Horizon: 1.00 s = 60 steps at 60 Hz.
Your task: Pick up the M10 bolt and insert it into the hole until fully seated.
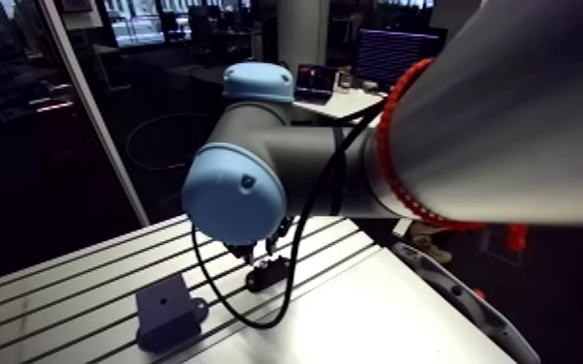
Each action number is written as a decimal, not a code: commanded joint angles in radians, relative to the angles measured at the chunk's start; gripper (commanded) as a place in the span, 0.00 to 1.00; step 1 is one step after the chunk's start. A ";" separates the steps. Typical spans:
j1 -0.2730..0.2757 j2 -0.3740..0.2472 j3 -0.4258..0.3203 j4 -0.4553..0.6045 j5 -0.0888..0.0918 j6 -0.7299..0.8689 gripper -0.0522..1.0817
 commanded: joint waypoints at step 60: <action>0.002 0.034 0.007 -0.013 -0.018 0.005 0.54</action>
